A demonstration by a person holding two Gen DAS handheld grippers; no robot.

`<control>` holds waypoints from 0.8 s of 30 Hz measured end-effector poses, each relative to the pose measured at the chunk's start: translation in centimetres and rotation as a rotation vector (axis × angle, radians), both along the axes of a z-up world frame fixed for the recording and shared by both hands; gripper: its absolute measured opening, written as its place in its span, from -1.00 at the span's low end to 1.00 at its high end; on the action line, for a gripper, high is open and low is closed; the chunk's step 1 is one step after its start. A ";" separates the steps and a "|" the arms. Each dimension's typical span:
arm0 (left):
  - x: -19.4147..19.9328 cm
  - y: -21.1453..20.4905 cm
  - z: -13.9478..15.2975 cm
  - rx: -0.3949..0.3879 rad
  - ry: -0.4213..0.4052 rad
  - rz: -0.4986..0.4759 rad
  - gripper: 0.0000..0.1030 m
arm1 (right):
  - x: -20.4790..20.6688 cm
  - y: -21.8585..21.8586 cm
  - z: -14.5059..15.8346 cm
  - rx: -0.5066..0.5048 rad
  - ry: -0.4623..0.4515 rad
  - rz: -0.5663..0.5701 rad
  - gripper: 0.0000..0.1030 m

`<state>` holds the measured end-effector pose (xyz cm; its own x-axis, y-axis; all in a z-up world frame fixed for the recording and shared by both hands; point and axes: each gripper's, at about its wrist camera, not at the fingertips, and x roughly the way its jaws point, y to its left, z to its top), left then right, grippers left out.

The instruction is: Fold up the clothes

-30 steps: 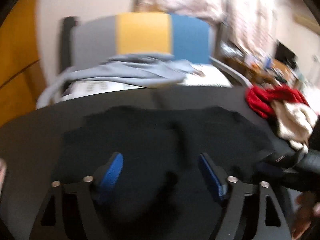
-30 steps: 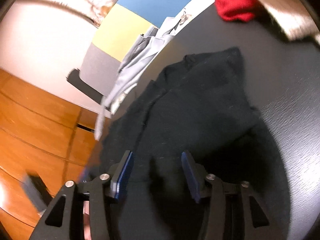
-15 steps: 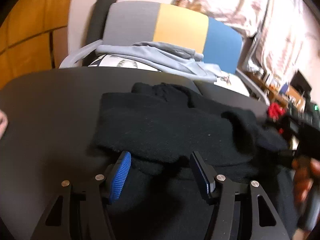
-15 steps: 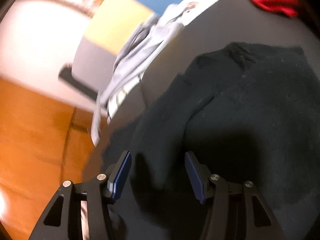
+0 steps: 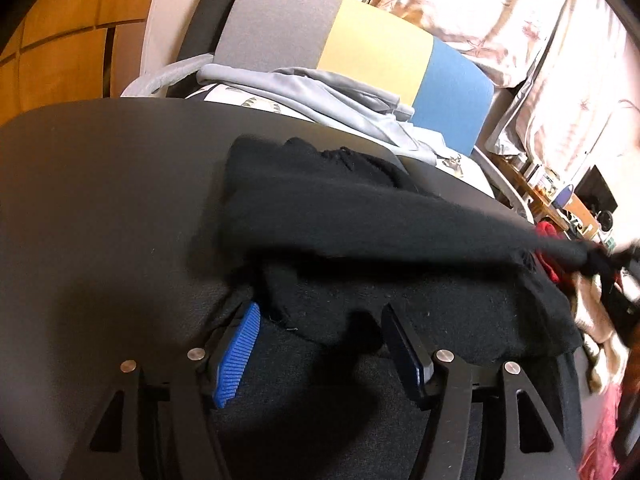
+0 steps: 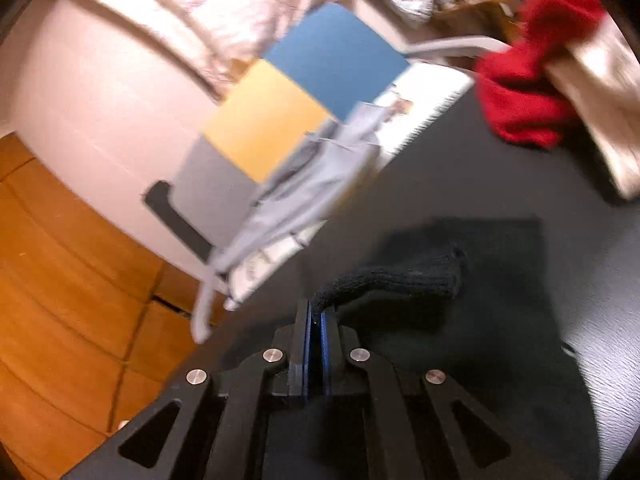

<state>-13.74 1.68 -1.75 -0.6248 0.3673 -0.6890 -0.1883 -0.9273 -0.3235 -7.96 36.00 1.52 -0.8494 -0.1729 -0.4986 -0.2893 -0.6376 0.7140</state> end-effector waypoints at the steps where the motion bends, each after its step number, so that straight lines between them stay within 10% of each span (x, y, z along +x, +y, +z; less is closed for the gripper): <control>1: 0.0 0.1 0.0 -0.003 0.000 -0.002 0.30 | -0.1 0.4 -1.3 -0.014 -0.038 0.007 -0.94; 10: -1.3 0.3 1.0 -0.045 -0.026 0.037 0.37 | -0.7 0.8 -6.6 -0.184 -0.062 0.052 -0.54; 15: -2.4 -3.5 2.1 -0.081 0.062 0.265 0.44 | -1.6 1.3 -6.5 -0.231 -0.079 0.021 -0.65; 24: -1.2 -8.6 0.2 0.041 -0.046 0.324 0.63 | -1.4 -1.4 -1.8 0.160 -0.068 0.067 -0.86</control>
<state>-14.92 -6.95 -1.59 -0.6822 0.1826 -0.7080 0.1300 -0.9226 -0.3631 -9.39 34.56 -0.23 -0.8021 -0.1424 -0.5800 -0.2860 -0.7609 0.5824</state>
